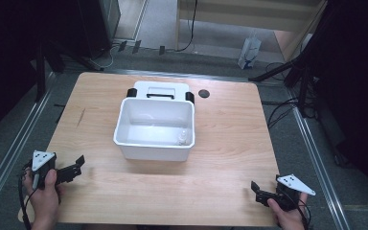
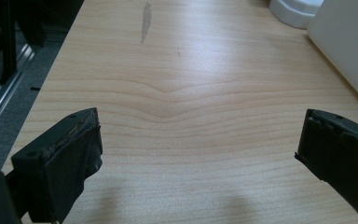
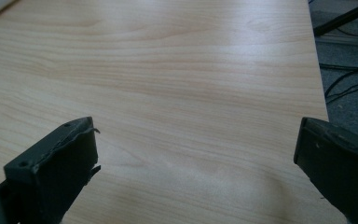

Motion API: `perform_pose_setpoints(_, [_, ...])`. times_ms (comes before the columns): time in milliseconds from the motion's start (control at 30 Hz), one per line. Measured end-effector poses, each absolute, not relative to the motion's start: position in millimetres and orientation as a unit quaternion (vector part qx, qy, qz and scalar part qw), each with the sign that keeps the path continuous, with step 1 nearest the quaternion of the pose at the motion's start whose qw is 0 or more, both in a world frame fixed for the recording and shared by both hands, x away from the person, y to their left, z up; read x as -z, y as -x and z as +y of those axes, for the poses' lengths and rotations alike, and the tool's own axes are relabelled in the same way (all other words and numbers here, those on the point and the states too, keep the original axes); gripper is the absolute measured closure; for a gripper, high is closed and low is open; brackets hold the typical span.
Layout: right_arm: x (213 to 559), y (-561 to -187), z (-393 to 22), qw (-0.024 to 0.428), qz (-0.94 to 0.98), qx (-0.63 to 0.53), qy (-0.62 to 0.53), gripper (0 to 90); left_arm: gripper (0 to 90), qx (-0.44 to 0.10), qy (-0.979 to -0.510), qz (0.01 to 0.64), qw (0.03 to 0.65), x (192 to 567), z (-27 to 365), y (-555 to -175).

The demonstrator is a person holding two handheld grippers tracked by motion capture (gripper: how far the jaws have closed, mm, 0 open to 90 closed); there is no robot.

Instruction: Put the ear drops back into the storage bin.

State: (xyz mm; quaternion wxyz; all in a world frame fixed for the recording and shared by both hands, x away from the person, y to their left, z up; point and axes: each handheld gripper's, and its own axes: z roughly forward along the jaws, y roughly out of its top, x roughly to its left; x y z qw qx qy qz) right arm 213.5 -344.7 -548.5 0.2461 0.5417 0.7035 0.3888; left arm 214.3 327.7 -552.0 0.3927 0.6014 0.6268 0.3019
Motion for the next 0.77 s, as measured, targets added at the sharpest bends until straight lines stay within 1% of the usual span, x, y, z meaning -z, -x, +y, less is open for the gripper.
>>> perform_pose_setpoints(133, [548.9, -215.1, -344.2, 0.244, 0.702, -0.381, -0.550, 0.0, 1.0, -0.306, -0.600, 0.628, 0.391, 552.0, 326.9, -214.2])
perform_pose_setpoints(233, [549.7, -216.1, -338.6, 0.258, 0.713, -0.357, -0.545, 0.0, 7.1, -0.314, -0.597, 0.631, 0.383, 551.8, 325.8, -214.0])
perform_pose_setpoints(467, [549.5, -216.9, -342.2, 0.248, 0.706, -0.367, -0.553, 0.0, 7.1, -0.314, -0.594, 0.634, 0.383, 551.8, 326.0, -214.1])
perform_pose_setpoints(767, [549.4, -216.7, -342.7, 0.246, 0.704, -0.369, -0.555, 0.0, 6.7, -0.314, -0.594, 0.634, 0.384, 551.8, 326.4, -213.9])
